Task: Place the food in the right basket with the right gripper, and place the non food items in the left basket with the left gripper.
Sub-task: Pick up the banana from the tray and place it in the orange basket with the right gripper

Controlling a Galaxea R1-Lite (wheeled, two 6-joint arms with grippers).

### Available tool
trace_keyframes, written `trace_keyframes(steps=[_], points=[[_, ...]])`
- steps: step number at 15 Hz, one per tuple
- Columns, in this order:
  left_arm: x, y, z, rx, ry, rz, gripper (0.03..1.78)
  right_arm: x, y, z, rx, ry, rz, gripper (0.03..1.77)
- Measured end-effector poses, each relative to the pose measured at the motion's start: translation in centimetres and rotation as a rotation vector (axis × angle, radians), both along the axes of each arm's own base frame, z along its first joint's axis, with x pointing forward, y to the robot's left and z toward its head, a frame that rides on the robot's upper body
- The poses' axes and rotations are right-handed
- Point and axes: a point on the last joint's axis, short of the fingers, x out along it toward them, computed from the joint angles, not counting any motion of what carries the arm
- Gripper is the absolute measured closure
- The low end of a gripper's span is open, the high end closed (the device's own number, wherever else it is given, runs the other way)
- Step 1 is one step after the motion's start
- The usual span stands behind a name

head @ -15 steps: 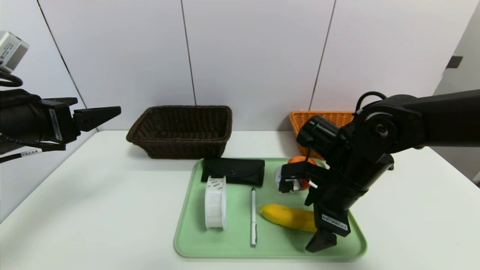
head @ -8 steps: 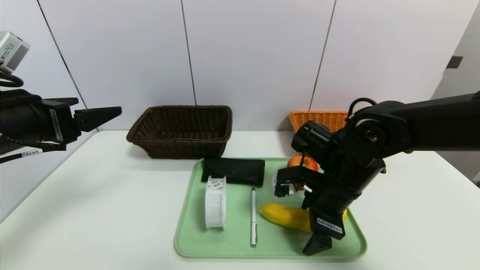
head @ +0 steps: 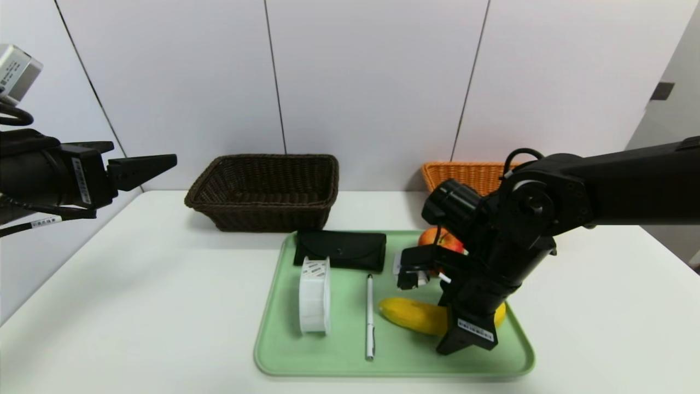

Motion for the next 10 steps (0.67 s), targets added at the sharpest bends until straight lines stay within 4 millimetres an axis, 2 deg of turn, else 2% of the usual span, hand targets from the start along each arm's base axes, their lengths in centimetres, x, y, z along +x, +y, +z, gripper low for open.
trace_keyframes(steps=[2,3,10], points=[[0.00,0.00,0.02,0.000,-0.001,0.000,0.12,-0.09,0.05,-0.09,-0.002,0.005,0.003,1.03],[0.00,-0.01,0.06,-0.001,-0.002,0.000,0.12,-0.13,0.05,-0.11,-0.004,0.006,0.004,1.29],[0.16,-0.09,-0.02,0.000,0.003,-0.003,0.12,-0.38,-0.06,0.04,-0.001,0.011,0.008,1.32]])
